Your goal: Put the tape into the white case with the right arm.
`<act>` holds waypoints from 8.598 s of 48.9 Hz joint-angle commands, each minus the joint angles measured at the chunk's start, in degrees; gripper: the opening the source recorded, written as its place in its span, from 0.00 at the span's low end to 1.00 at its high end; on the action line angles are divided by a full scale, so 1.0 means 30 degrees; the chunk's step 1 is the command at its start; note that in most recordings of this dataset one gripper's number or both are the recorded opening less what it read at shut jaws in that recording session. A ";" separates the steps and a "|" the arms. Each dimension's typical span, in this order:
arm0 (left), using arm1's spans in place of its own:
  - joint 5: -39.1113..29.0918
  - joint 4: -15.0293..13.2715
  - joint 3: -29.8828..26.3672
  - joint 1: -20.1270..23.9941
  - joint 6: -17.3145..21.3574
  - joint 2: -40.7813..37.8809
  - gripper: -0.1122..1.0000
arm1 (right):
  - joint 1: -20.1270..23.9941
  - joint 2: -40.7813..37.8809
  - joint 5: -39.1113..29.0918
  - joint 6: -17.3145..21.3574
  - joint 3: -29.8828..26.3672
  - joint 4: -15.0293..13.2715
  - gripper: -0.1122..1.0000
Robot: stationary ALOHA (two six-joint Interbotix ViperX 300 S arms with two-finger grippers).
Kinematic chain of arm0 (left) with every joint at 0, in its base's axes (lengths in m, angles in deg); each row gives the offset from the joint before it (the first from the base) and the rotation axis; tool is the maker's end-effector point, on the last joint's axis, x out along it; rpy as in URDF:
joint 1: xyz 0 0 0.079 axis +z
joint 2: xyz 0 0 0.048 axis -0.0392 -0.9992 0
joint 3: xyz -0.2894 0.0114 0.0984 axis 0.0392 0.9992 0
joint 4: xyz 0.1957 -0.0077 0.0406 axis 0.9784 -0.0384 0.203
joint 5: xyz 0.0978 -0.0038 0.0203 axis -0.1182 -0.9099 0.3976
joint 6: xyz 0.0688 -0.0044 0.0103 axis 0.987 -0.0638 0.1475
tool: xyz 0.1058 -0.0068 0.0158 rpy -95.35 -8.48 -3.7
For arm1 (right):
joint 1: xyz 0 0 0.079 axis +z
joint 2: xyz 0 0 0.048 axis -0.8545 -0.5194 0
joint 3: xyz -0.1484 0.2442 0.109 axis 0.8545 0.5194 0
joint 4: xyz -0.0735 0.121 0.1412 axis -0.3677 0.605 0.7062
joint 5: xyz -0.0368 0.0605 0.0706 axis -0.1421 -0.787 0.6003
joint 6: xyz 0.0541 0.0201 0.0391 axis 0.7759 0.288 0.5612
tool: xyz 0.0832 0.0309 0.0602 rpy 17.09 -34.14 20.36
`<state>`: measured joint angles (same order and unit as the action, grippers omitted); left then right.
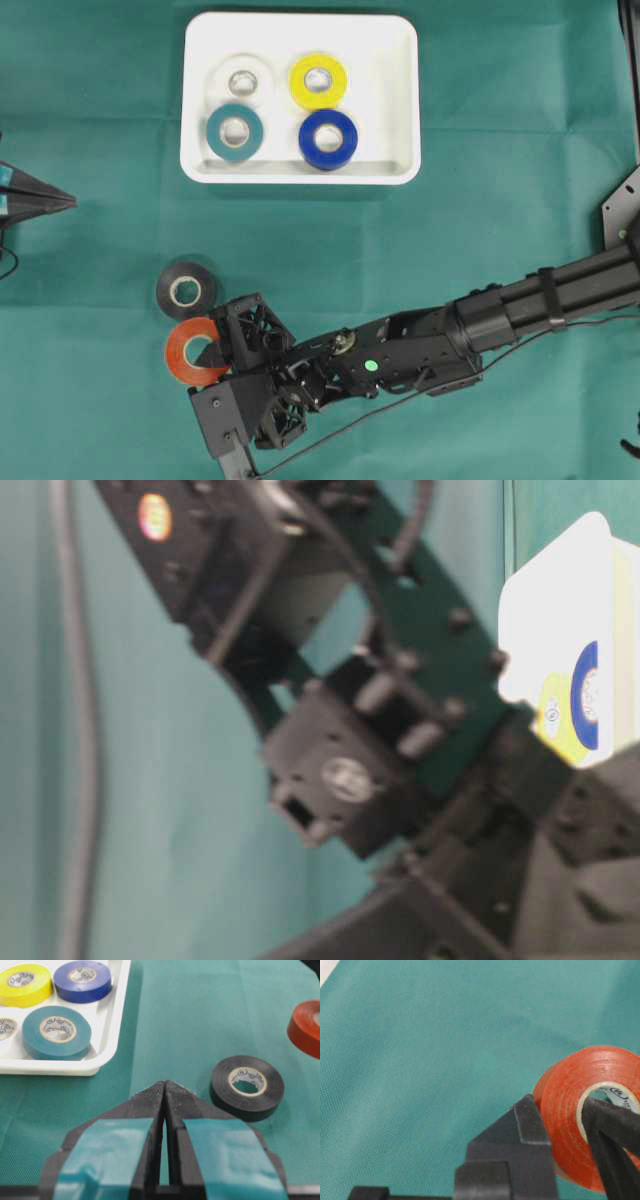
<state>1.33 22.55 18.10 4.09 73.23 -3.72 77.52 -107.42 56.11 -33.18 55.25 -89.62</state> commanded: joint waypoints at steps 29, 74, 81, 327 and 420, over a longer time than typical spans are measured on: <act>0.0176 0.0000 -0.0264 0.0029 -0.0029 -0.0176 0.10 | -0.2695 0.1436 -0.0293 -0.0088 -0.0234 -0.0850 0.12; 0.0176 0.0000 -0.0264 0.0029 -0.0029 -0.0176 0.10 | -0.9844 0.2812 0.1172 0.0000 0.1084 -0.2227 0.12; 0.0176 0.0000 -0.0264 0.0029 -0.0029 -0.0176 0.10 | -1.0225 0.3574 0.1230 0.0029 0.2490 -0.2227 0.12; 0.0176 0.0000 -0.0264 0.0029 0.0000 -0.0176 0.10 | -0.5449 0.7236 0.8262 0.0293 1.1338 -0.2227 0.75; 0.0176 0.0000 -0.0264 0.0029 0.0029 -0.0176 0.10 | -0.2871 -0.1816 0.2666 0.1084 -0.0645 -0.0439 0.60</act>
<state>1.33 22.64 18.10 4.09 73.14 -3.72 68.64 -113.66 64.55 -30.01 55.42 -91.91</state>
